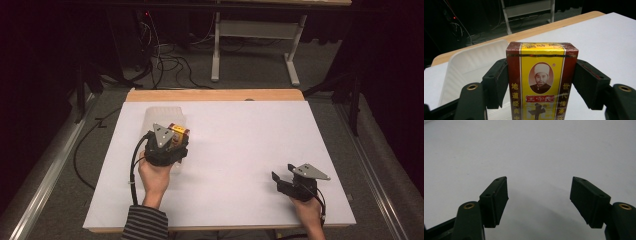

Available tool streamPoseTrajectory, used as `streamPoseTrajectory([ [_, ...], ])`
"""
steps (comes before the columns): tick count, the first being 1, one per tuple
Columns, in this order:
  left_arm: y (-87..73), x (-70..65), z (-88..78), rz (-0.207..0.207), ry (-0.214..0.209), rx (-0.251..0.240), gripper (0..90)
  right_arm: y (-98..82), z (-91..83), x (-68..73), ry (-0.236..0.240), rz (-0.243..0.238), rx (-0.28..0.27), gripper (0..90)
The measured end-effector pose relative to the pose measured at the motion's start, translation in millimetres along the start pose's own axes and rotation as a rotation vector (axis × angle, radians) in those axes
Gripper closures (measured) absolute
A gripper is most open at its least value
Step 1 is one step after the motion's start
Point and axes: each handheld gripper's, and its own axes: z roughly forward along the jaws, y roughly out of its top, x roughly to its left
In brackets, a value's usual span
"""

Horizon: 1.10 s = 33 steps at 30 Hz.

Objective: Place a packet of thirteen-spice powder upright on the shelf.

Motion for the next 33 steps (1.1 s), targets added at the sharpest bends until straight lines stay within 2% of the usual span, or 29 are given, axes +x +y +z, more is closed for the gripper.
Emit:
streamPoseTrajectory([
  [10, -5.5, 9.2, -2.8, -0.026, 0.028, -0.006, 32.6, 0.0, 0.5, 0.3, -0.005, -0.002, -0.002, 31.1],
  [33, -20.5, 18.8, -4.8, -0.037, 0.070, 0.018, 32.6, -0.1, 0.7, 0.6, -0.006, -0.002, -0.003, 31.1],
])
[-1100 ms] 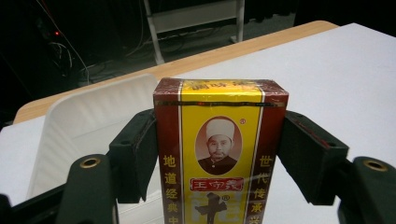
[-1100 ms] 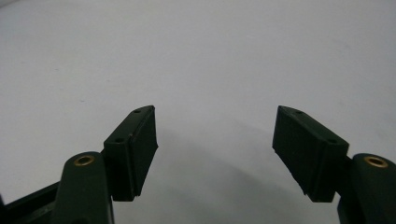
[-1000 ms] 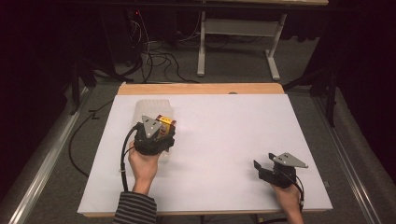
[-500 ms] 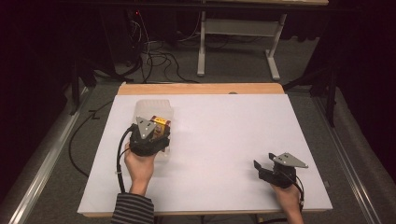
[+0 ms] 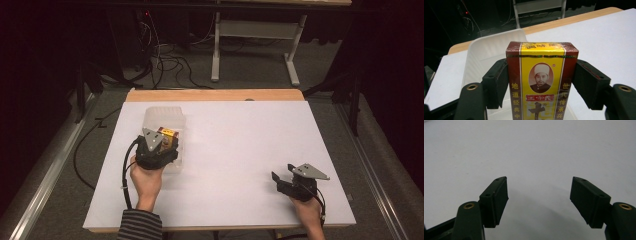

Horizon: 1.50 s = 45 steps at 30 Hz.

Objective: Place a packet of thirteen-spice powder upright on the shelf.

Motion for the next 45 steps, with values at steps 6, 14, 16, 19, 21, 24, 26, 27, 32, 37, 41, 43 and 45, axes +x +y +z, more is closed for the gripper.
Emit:
streamPoseTrajectory([
  [6, -5.9, 3.6, -3.0, -0.009, 0.008, 0.006, 32.6, 0.2, 0.1, 0.3, 0.001, 0.002, 0.004, 31.1],
  [14, -12.8, 7.1, -3.9, -0.022, 0.012, 0.017, 32.6, 0.2, 0.0, 0.4, 0.001, 0.001, 0.006, 31.1],
  [16, -13.4, 7.1, -4.0, -0.022, 0.011, 0.019, 32.5, 0.2, 0.2, 0.5, -0.001, 0.001, 0.005, 31.1],
  [19, -16.3, 6.9, -4.6, -0.021, 0.013, 0.024, 32.5, 0.2, 0.1, 0.4, 0.000, 0.000, 0.005, 31.1],
  [21, -18.0, 7.0, -5.0, -0.025, 0.014, 0.024, 32.5, 0.2, 0.3, 0.4, 0.001, 0.001, 0.004, 31.1],
  [24, -20.4, 7.8, -5.0, -0.029, 0.016, 0.028, 32.5, 0.2, 0.1, 0.5, 0.001, 0.000, 0.004, 31.0],
  [26, -21.8, 8.2, -5.0, -0.031, 0.016, 0.031, 32.6, 0.2, 0.0, 0.4, 0.002, 0.001, 0.005, 31.0],
  [27, -22.3, 8.4, -5.2, -0.031, 0.015, 0.033, 32.5, 0.2, 0.0, 0.4, 0.001, 0.001, 0.006, 31.0],
  [32, -24.9, 8.3, -5.0, -0.034, 0.017, 0.036, 32.5, 0.2, 0.1, 0.5, 0.000, 0.000, 0.004, 31.0],
  [37, -27.7, 8.0, -4.5, -0.035, 0.016, 0.044, 32.5, 0.2, -0.1, 0.4, 0.003, 0.000, 0.005, 31.0],
  [41, -30.1, 8.5, -4.6, -0.040, 0.017, 0.048, 32.5, 0.1, 0.1, 0.3, 0.001, -0.005, 0.000, 31.0],
  [43, -31.3, 8.5, -4.7, -0.038, 0.019, 0.051, 32.4, 0.2, -0.1, 0.5, 0.001, -0.001, 0.004, 31.0],
  [45, -32.3, 8.3, -5.5, -0.041, 0.022, 0.047, 32.4, 0.1, -0.1, 0.4, 0.002, -0.002, 0.004, 31.0],
])
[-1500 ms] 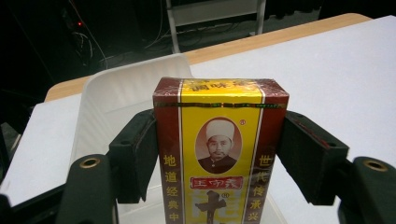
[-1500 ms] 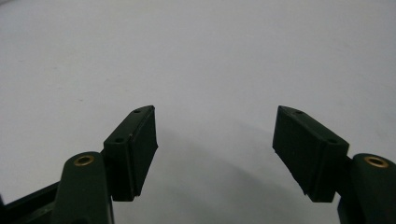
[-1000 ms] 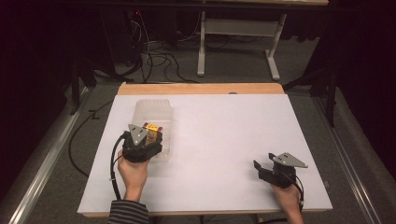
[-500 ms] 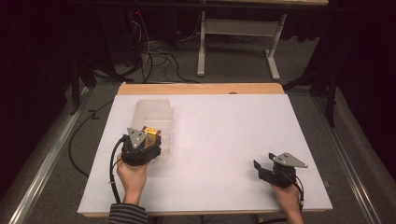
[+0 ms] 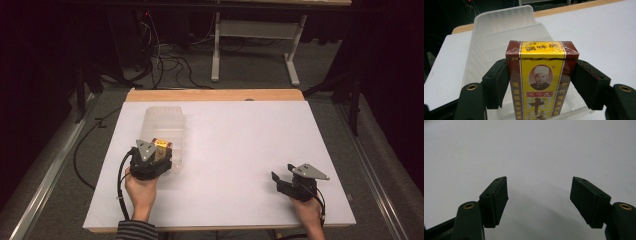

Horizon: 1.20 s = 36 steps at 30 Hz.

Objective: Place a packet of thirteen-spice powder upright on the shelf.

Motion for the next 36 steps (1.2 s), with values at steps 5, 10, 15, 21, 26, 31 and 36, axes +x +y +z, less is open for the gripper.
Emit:
streamPoseTrajectory([
  [5, -2.2, -0.8, -2.5, 0.002, 0.003, -0.006, 32.3, 0.0, -0.1, 0.0, 0.000, -0.002, 0.000, 31.0],
  [10, -3.8, -1.4, -5.5, 0.009, 0.004, -0.004, 32.1, 0.0, 0.0, -0.1, 0.000, -0.001, -0.002, 31.0],
  [15, -3.2, -2.7, -8.8, 0.019, 0.002, -0.004, 29.1, 0.1, 0.0, 0.2, 0.000, 0.000, 0.002, 31.0],
  [21, -3.6, -2.9, -8.3, 0.019, 0.008, 0.005, 25.3, 0.1, 0.0, 0.1, 0.000, -0.001, 0.001, 31.0],
  [26, -2.4, -0.7, -11.1, 0.003, 0.011, -0.009, 22.3, 0.1, 0.1, 0.1, 0.000, 0.001, 0.002, 31.0],
  [31, 0.2, -1.0, -14.1, 0.009, 0.011, -0.015, 20.9, 0.1, 0.0, 0.1, 0.001, -0.002, 0.001, 31.0],
  [36, 4.4, -1.5, -17.6, 0.008, 0.011, -0.029, 19.9, 0.0, 0.0, -0.2, 0.000, -0.002, -0.001, 31.0],
])
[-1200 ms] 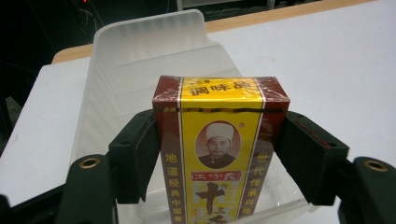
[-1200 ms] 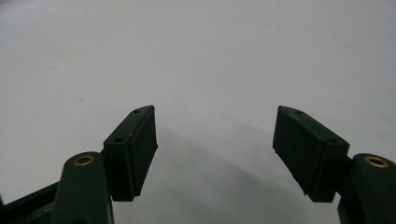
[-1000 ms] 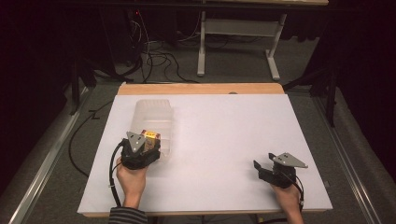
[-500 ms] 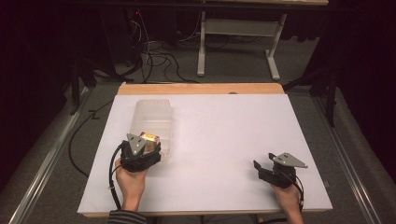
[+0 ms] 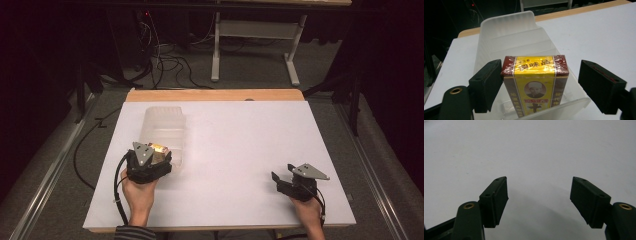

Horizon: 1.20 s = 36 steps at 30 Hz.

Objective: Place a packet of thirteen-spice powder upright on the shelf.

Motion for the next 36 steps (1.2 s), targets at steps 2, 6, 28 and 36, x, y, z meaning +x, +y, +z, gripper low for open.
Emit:
streamPoseTrajectory([
  [2, 3.8, -0.4, -3.2, 0.006, 0.001, -0.012, 19.8, 0.1, 0.0, 0.3, 0.000, 0.004, 0.002, 31.0],
  [6, 8.1, -1.6, -7.0, 0.010, -0.006, -0.028, 19.9, 0.1, 0.0, 0.3, 0.001, 0.004, 0.002, 31.0],
  [28, 23.7, -29.4, -13.3, 0.075, -0.093, -0.054, 21.3, -0.2, -0.8, -0.2, -0.003, 0.005, -0.004, 30.9],
  [36, 26.1, -42.6, -12.0, 0.095, -0.139, -0.060, 21.6, -0.3, -0.9, -0.3, -0.001, 0.003, -0.005, 30.9],
])
